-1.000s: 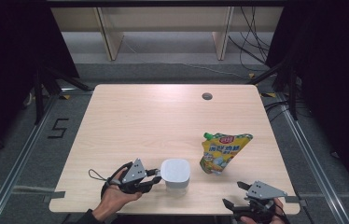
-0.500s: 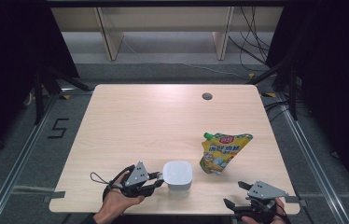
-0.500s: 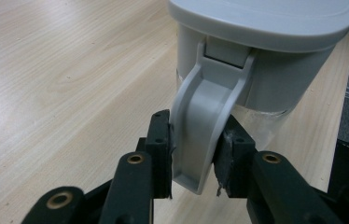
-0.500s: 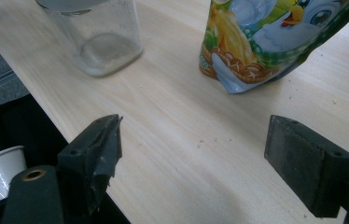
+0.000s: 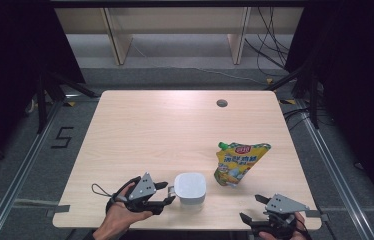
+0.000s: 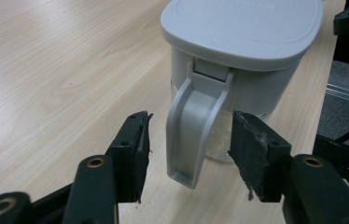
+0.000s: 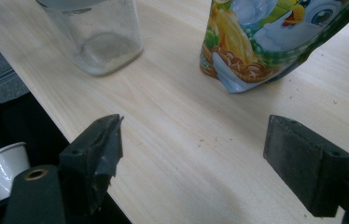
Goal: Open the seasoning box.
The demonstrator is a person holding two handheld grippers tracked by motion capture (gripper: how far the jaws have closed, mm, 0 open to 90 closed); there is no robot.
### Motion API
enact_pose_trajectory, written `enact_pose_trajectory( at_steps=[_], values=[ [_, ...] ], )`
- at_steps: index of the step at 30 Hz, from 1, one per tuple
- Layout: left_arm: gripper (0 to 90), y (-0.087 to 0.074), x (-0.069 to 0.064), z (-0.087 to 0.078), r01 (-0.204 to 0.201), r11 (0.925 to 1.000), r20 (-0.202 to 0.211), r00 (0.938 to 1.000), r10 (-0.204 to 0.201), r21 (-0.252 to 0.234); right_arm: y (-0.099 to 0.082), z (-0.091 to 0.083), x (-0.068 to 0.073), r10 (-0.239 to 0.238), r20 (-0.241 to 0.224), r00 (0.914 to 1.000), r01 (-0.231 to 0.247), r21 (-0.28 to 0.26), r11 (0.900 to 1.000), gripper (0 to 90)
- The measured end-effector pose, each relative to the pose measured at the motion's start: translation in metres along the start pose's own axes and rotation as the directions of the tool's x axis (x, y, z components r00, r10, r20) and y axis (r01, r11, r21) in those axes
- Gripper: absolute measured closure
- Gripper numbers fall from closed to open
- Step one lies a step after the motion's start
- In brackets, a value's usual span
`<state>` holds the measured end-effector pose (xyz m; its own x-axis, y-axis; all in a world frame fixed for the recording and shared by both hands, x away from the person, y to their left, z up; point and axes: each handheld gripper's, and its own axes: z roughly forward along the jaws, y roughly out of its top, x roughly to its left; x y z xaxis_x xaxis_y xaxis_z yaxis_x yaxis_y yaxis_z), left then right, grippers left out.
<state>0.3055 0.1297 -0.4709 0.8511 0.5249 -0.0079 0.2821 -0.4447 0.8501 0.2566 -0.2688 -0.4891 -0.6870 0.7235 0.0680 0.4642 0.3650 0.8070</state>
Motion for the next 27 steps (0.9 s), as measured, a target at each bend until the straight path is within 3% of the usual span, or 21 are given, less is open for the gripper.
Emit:
enact_pose_trajectory(
  at_steps=[3, 5, 7, 8, 9, 12, 15, 17, 18, 20, 22, 25, 27],
  values=[
    [44.2, 0.001, -0.002, -0.006, 0.008, 1.0, 0.013, 0.9999, -0.008, -0.002, 0.002, 0.0, -0.001, -0.021, 0.006, 0.9998, 0.021, 0.006, 0.9998, 20.8],
    [44.5, 0.004, -0.003, -0.01, 0.009, 0.9999, 0.036, 0.9993, -0.009, -0.005, 0.003, 0.001, 0.0, -0.017, -0.015, 0.9997, 0.017, 0.012, 0.9998, 20.4],
    [53.2, 0.006, -0.006, -0.014, -0.014, 0.9998, 0.038, 0.9992, 0.015, -0.017, 0.003, 0.002, 0.0, -0.035, -0.003, 0.9994, 0.035, 0.007, 0.9994, 19.7],
    [63.4, 0.007, -0.007, -0.016, -0.02, 0.9997, 0.037, 0.9991, 0.021, -0.014, 0.003, 0.002, 0.0, -0.032, -0.003, 0.9995, 0.032, 0.007, 0.9995, 19.2],
    [63.4, 0.008, -0.008, -0.018, -0.032, 0.9993, 0.03, 0.999, 0.032, -0.018, 0.003, 0.002, 0.0, -0.032, -0.003, 0.9995, 0.032, 0.007, 0.9995, 19.2],
    [79.4, 0.01, -0.008, -0.023, -0.058, 0.9978, 0.014, 0.9982, 0.058, -0.033, 0.002, 0.0, 0.001, -0.024, 0.021, 0.9995, 0.024, 0.004, 0.9997, 18.8],
    [86.7, 0.011, -0.005, -0.024, -0.077, 0.9966, 0.018, 0.9968, 0.078, -0.028, 0.002, 0.001, 0.0, -0.035, 0.024, 0.9991, 0.035, 0.001, 0.9994, 18.8],
    [88.5, 0.011, -0.003, -0.024, -0.07, 0.9969, 0.024, 0.9972, 0.071, -0.037, 0.002, 0.001, 0.0, -0.039, 0.025, 0.9989, 0.039, 0.003, 0.9992, 18.8],
    [88.9, 0.012, -0.003, -0.024, -0.034, 0.9976, 0.024, 0.9991, 0.035, -0.06, 0.002, 0.001, 0.0, -0.039, 0.026, 0.9989, 0.039, 0.004, 0.9992, 18.8],
    [88.9, 0.016, -0.001, -0.026, -0.03, 0.9969, 0.03, 0.999, 0.032, -0.073, 0.002, 0.002, -0.001, -0.026, 0.002, 0.9997, 0.026, 0.009, 0.9996, 18.8],
    [89.0, 0.02, -0.001, -0.027, -0.027, 0.9958, 0.033, 0.999, 0.03, -0.087, 0.002, 0.001, 0.0, -0.027, 0.027, 0.9993, 0.027, 0.006, 0.9996, 18.8],
    [89.0, 0.024, -0.002, -0.025, -0.037, 0.9948, 0.033, 0.9986, 0.041, -0.095, 0.002, 0.001, -0.001, -0.029, 0.027, 0.9992, 0.029, 0.0, 0.9996, 18.8],
    [89.0, 0.028, -0.002, -0.023, -0.028, 0.9946, 0.046, 0.9984, 0.033, -0.1, 0.002, 0.0, 0.002, -0.001, 0.024, 0.9997, 0.001, 0.013, 0.9999, 18.8]
  ],
)
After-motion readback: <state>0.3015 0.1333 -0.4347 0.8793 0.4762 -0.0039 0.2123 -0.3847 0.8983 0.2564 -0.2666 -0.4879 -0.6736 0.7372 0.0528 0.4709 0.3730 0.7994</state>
